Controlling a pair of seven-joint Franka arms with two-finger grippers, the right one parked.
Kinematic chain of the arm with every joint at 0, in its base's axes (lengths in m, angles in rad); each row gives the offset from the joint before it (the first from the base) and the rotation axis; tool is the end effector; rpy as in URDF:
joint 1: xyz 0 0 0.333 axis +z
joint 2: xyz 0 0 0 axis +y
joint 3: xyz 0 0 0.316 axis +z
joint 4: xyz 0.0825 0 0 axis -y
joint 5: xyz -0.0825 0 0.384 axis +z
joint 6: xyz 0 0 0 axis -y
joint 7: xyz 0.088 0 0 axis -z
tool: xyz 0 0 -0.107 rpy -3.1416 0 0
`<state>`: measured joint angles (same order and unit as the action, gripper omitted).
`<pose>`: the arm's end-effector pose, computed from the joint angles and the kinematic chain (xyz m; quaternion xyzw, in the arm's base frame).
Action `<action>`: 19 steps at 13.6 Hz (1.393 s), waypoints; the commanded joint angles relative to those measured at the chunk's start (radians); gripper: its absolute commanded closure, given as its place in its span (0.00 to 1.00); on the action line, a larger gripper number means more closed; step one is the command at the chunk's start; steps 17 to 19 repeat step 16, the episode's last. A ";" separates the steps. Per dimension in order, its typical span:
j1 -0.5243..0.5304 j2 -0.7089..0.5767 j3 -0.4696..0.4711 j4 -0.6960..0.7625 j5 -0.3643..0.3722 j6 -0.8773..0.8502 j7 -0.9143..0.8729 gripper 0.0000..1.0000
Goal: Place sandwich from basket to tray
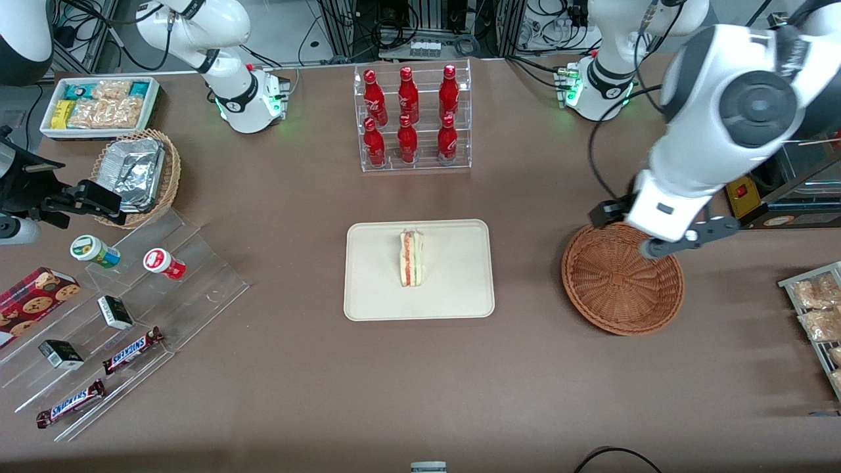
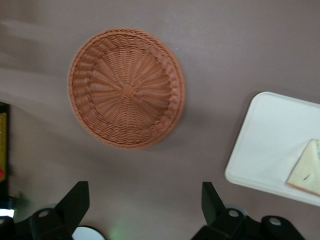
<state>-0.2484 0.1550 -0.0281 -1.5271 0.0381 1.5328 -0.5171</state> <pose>0.5712 -0.1565 0.5530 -0.9900 -0.1190 0.0622 0.0444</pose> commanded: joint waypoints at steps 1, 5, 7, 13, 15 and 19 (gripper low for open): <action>0.073 -0.101 -0.015 -0.096 -0.007 -0.003 0.106 0.01; 0.142 -0.195 -0.013 -0.182 -0.015 -0.011 0.251 0.01; 0.182 -0.224 -0.013 -0.200 -0.017 -0.010 0.374 0.01; 0.261 -0.264 -0.013 -0.213 -0.035 -0.028 0.514 0.01; 0.258 -0.217 -0.015 -0.142 -0.033 -0.031 0.503 0.01; 0.258 -0.203 -0.016 -0.119 -0.035 -0.045 0.503 0.01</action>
